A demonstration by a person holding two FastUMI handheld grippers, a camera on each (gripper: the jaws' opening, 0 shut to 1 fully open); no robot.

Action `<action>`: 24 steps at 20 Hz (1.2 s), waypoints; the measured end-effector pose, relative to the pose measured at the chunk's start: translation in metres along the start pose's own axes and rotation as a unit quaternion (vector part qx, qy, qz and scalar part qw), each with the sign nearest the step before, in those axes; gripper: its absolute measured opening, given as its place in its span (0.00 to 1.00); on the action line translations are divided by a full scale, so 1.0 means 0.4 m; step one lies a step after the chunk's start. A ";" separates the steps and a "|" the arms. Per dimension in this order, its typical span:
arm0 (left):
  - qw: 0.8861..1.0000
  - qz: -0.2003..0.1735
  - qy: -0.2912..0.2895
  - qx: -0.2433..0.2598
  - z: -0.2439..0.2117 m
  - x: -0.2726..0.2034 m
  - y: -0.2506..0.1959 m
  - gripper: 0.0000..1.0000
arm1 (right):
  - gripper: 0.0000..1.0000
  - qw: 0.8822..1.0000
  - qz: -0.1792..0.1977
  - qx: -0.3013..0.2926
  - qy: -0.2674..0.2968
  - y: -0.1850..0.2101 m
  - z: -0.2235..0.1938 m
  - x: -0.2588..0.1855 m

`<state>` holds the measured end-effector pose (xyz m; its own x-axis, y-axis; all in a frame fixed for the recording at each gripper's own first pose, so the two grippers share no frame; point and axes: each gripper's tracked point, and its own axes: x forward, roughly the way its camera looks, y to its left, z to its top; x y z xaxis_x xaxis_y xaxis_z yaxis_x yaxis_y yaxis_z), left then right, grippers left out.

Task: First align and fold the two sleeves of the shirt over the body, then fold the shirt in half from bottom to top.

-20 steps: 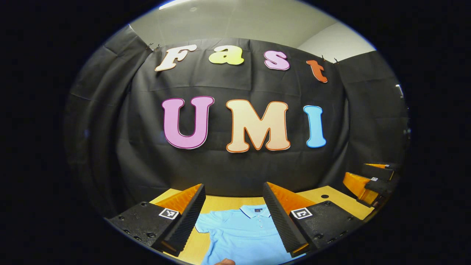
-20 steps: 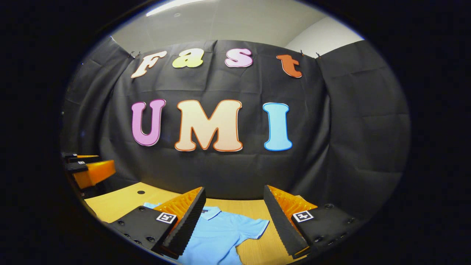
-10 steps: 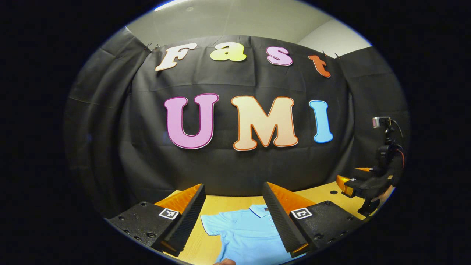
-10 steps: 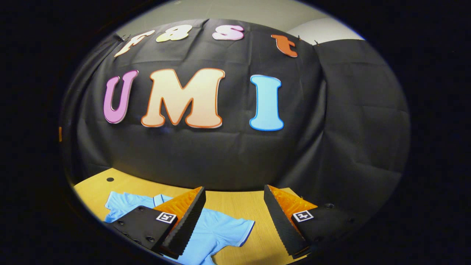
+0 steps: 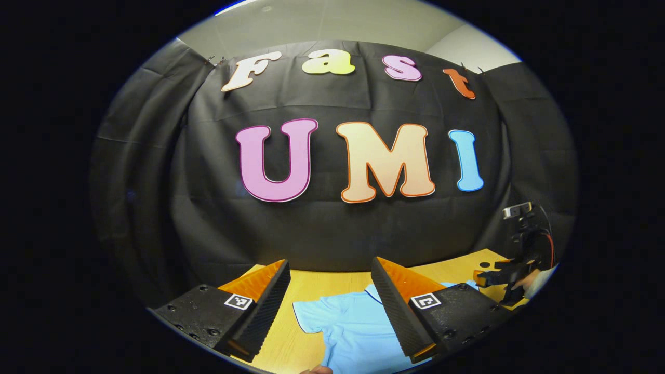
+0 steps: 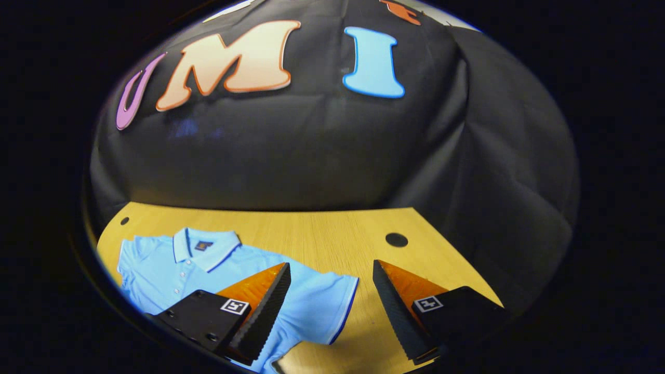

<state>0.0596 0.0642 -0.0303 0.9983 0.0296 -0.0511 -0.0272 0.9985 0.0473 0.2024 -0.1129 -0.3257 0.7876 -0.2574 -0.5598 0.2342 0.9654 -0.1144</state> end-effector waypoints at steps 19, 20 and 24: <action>0.999 0.025 0.030 -0.003 -0.061 0.039 0.079 0.95 | 0.03 0.986 0.070 0.094 0.119 0.127 -0.142 0.087; 0.999 0.028 0.031 -0.004 -0.065 0.039 0.088 0.95 | 0.02 0.986 0.083 0.101 0.107 0.148 -0.111 0.077; 0.999 0.034 0.034 -0.011 -0.076 0.038 0.110 0.95 | 0.03 0.980 0.137 0.124 0.077 0.285 -0.025 0.025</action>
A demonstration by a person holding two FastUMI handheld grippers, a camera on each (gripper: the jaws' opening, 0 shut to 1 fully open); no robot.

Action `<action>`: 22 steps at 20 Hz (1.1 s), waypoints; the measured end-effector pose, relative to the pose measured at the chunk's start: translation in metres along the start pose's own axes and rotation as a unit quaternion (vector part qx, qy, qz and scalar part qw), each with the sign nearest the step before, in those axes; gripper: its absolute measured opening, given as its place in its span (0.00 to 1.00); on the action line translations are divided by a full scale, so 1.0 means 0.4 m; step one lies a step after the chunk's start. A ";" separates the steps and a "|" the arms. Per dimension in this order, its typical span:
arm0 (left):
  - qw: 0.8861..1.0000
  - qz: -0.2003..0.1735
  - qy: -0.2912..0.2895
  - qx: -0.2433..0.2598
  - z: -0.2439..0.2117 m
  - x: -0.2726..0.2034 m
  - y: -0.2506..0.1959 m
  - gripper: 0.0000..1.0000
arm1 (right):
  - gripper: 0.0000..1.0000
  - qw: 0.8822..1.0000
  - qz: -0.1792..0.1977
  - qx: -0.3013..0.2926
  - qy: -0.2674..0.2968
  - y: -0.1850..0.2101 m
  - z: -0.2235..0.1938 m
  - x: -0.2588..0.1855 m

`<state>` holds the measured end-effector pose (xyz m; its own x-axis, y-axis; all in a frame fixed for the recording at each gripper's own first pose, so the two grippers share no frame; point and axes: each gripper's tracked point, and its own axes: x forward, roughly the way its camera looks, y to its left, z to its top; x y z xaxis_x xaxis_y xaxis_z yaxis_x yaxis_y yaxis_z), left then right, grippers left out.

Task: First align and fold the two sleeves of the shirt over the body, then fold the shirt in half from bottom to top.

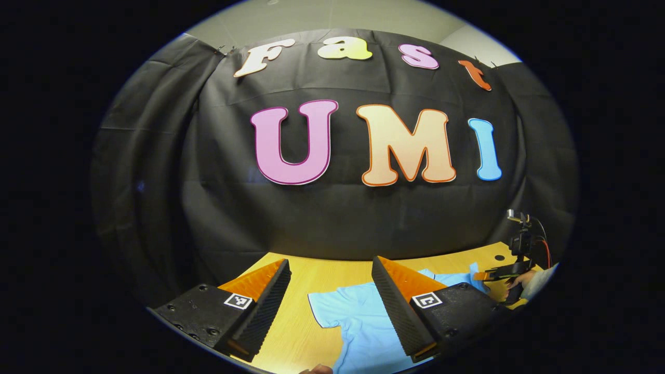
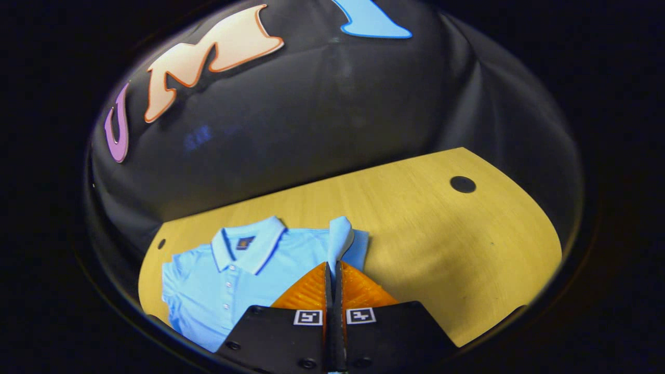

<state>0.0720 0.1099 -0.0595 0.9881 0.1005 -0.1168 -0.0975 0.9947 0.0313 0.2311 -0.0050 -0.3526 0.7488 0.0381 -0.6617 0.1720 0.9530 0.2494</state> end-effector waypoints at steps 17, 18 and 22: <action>0.996 0.006 0.070 -0.047 -0.210 0.164 0.036 0.95 | 0.98 0.996 0.076 -0.055 0.011 0.253 -0.091 -0.038; 0.996 0.001 0.079 -0.049 -0.234 0.189 0.030 0.94 | 0.98 0.995 0.081 -0.060 -0.008 0.249 -0.063 -0.067; 0.992 0.004 0.118 -0.053 -0.348 0.288 0.026 0.94 | 0.98 0.994 0.068 -0.079 -0.045 0.172 0.006 -0.176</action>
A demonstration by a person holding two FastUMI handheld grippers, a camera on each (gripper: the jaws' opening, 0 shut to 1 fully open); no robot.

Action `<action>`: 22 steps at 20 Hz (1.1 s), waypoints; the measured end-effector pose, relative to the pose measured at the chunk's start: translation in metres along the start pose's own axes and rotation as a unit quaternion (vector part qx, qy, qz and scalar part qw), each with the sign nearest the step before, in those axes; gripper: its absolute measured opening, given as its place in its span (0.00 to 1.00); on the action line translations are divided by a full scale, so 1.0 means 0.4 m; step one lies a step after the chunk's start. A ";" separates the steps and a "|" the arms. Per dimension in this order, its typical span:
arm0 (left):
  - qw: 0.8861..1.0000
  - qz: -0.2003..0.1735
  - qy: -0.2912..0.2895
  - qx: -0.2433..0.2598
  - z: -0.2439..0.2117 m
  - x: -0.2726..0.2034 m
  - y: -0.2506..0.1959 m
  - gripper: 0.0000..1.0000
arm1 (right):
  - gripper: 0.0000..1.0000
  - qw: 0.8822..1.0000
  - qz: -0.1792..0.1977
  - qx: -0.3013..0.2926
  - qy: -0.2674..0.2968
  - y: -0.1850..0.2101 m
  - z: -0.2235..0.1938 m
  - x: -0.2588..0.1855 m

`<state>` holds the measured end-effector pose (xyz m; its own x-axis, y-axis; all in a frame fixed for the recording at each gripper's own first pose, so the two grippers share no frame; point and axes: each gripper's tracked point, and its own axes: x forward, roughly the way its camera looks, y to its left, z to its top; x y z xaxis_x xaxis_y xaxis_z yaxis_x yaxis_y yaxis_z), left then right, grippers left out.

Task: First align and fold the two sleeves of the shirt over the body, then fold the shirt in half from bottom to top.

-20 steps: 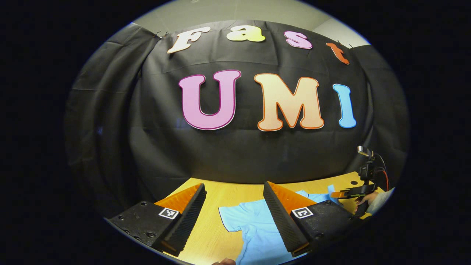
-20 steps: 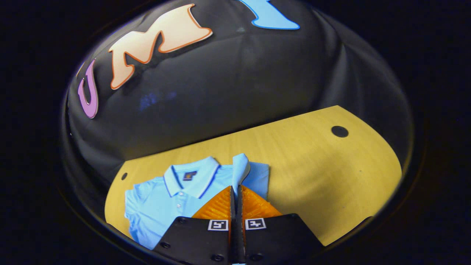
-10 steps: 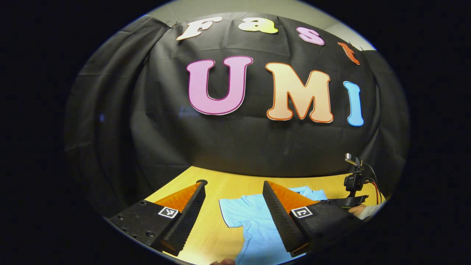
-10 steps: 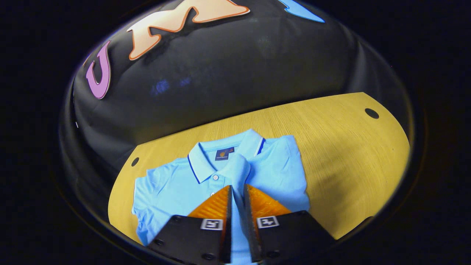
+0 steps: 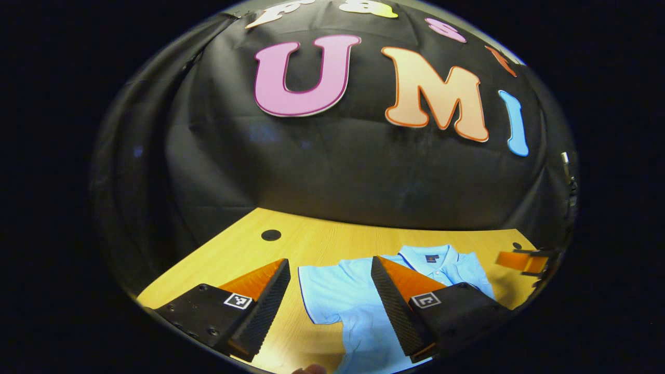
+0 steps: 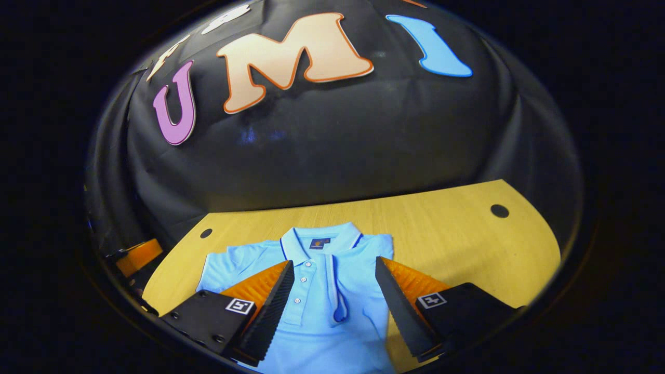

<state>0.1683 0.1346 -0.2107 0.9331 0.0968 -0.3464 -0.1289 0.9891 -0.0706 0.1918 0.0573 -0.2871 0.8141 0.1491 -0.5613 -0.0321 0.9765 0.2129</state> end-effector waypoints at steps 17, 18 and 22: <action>0.988 0.051 0.149 -0.009 -0.271 0.213 0.081 0.94 | 0.93 0.996 -0.082 0.001 0.030 -0.227 -0.074 -0.179; 0.988 0.046 0.146 -0.014 -0.272 0.216 0.071 0.79 | 0.98 0.996 -0.081 0.000 0.031 -0.226 -0.074 -0.182; 0.989 0.018 0.142 -0.024 -0.268 0.225 0.028 0.29 | 0.98 0.997 -0.073 -0.013 0.035 -0.226 -0.090 -0.198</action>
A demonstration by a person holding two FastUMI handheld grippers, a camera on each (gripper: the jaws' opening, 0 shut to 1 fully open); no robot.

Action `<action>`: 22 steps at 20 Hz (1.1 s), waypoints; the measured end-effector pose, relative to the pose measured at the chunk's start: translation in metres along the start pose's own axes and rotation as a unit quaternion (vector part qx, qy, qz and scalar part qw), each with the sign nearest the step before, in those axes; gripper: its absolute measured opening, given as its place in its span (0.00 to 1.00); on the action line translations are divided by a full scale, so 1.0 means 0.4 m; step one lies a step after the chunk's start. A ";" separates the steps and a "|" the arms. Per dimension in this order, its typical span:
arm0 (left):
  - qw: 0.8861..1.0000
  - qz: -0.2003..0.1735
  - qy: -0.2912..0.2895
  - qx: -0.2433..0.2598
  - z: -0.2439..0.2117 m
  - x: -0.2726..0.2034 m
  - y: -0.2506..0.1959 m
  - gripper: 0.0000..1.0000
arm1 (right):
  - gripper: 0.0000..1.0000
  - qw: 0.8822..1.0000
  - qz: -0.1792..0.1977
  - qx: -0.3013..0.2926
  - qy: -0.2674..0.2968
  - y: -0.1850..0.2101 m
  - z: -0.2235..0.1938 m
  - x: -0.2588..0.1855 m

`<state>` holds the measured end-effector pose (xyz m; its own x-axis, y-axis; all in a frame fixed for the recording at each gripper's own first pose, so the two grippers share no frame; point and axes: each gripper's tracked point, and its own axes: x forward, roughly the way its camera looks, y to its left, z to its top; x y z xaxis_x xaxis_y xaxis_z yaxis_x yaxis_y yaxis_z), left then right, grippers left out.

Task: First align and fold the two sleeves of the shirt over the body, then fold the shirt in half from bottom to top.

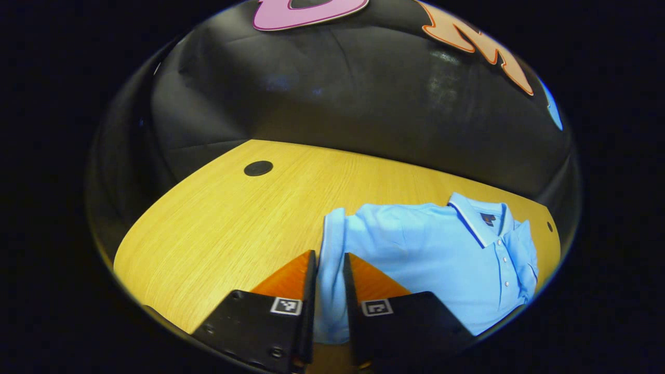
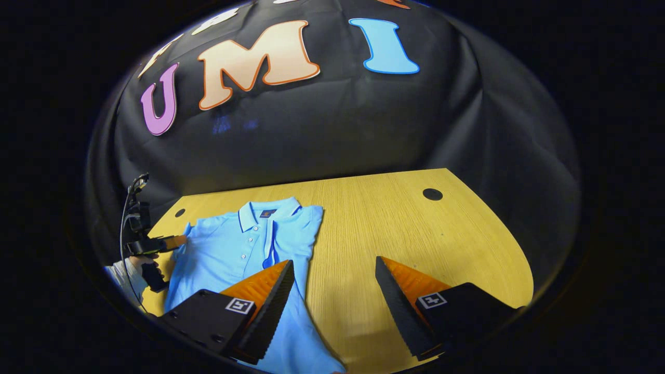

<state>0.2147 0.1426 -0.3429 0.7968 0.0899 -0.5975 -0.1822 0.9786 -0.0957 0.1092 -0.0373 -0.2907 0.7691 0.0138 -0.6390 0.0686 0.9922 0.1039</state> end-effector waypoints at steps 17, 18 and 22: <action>0.989 -0.134 0.021 0.053 0.010 -0.078 -0.406 0.00 | 0.98 0.999 0.023 0.022 -0.011 0.047 -0.005 -0.058; 0.989 -0.134 0.030 0.056 -0.015 -0.070 -0.416 0.00 | 0.98 0.999 0.022 0.021 -0.008 0.048 -0.012 -0.057; 0.987 -0.143 0.052 0.058 -0.069 -0.061 -0.432 0.12 | 0.93 0.999 0.024 0.022 -0.010 0.070 -0.012 -0.052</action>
<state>0.2109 -0.0337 -0.3336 0.7412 -0.2071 -0.6386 0.1135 0.9762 -0.1849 0.0922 -0.0091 -0.2781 0.7846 0.0576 -0.6173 0.0595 0.9841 0.1675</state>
